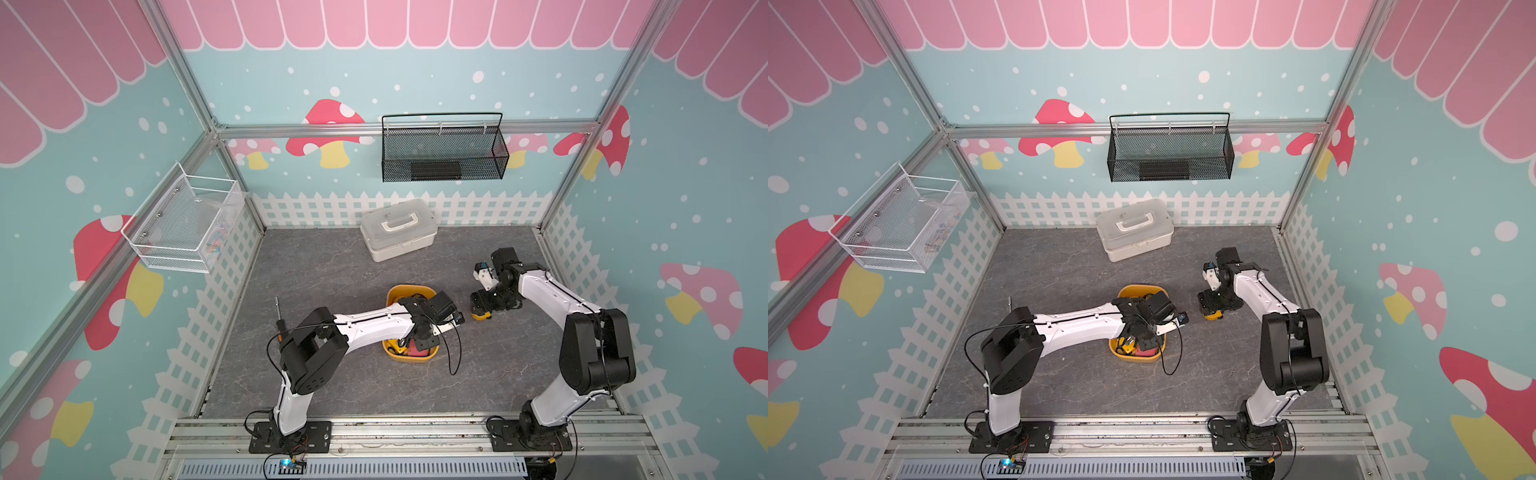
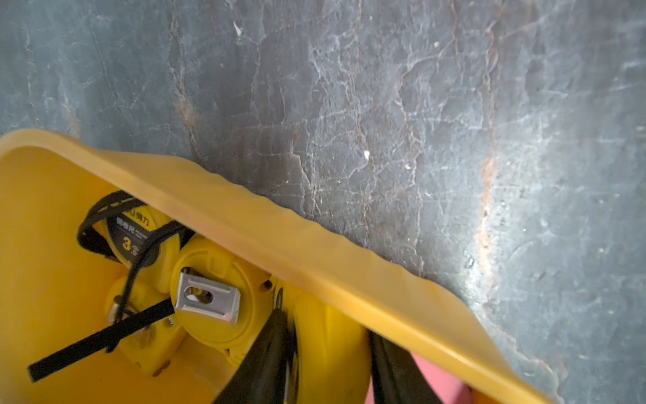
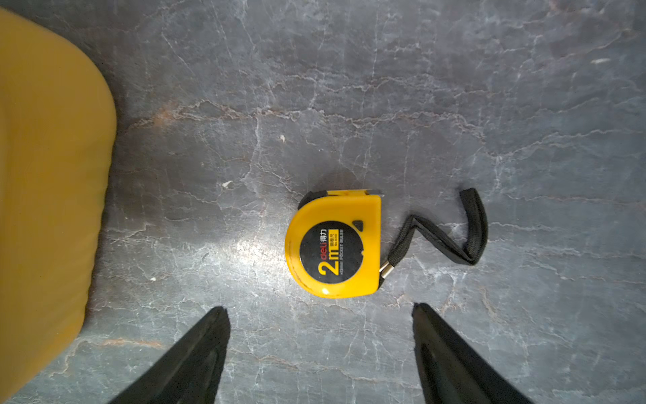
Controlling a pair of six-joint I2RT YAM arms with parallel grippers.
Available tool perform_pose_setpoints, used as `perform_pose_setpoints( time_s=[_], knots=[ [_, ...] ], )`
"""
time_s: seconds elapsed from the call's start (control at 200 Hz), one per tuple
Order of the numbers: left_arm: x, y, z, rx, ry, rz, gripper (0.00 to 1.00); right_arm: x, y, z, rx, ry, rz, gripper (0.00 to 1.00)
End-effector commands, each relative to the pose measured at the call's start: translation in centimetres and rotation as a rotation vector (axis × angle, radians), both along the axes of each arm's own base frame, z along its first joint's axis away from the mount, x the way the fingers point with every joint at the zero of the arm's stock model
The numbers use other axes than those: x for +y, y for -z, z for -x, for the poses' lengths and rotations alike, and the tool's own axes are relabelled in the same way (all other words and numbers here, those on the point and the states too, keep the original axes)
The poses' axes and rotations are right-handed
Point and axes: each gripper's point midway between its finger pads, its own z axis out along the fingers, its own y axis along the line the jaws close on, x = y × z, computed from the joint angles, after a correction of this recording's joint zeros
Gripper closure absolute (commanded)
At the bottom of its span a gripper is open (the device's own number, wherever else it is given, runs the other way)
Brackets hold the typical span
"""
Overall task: Take the tape measure out of the storage box
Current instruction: Pick up the tape measure from the storage box.
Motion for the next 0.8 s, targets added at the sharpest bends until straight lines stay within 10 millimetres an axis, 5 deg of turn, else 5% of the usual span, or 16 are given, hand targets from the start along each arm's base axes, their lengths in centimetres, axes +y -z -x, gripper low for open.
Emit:
perform_pose_setpoints(
  time_s=[0.0,0.51,0.791],
  knots=[
    [0.7,-0.7,-0.4,-0.023,-0.012,-0.023,0.68,-0.3,0.3,0.4,0.017,0.012,0.002,0.17],
    [0.6,-4.0,-1.0,-0.020,-0.079,0.105,0.79,-0.2,0.4,0.5,0.018,0.010,-0.002,0.17],
    [1.1,-3.7,-1.2,-0.001,-0.106,0.112,0.83,-0.2,0.6,0.6,0.019,0.007,-0.003,0.17]
  ],
)
